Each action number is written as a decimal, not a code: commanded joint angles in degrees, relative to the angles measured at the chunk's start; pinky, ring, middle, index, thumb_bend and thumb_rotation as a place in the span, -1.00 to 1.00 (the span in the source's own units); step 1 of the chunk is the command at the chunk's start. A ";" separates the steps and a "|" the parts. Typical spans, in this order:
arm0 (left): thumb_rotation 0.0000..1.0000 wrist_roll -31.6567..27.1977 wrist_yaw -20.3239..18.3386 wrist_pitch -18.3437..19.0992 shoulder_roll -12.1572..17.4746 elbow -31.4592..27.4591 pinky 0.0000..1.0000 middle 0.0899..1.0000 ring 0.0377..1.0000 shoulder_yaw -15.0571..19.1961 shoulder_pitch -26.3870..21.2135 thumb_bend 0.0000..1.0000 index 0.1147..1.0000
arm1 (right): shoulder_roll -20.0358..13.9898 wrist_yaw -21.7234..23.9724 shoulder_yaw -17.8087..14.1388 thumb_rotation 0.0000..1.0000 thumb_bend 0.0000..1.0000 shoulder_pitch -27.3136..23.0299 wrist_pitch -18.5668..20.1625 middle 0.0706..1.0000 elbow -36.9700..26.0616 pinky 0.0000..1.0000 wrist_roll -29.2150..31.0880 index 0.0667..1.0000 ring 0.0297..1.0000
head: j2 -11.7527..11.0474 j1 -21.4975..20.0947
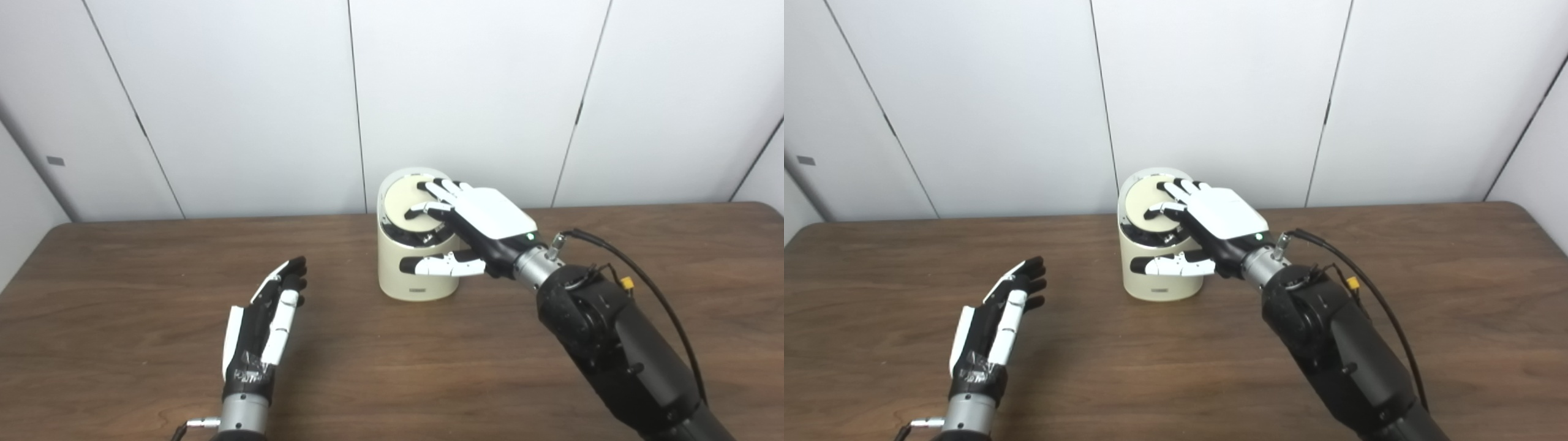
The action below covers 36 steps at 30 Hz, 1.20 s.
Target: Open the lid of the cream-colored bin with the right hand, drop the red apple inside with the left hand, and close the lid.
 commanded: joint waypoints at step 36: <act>0.69 0.49 0.54 -1.47 -0.25 -1.57 0.64 0.68 0.69 -0.08 -1.93 0.01 0.68 | 0.44 6.14 -6.07 1.00 0.08 -0.90 5.03 1.00 -11.80 1.00 2.06 0.61 1.00 | -0.24 -0.10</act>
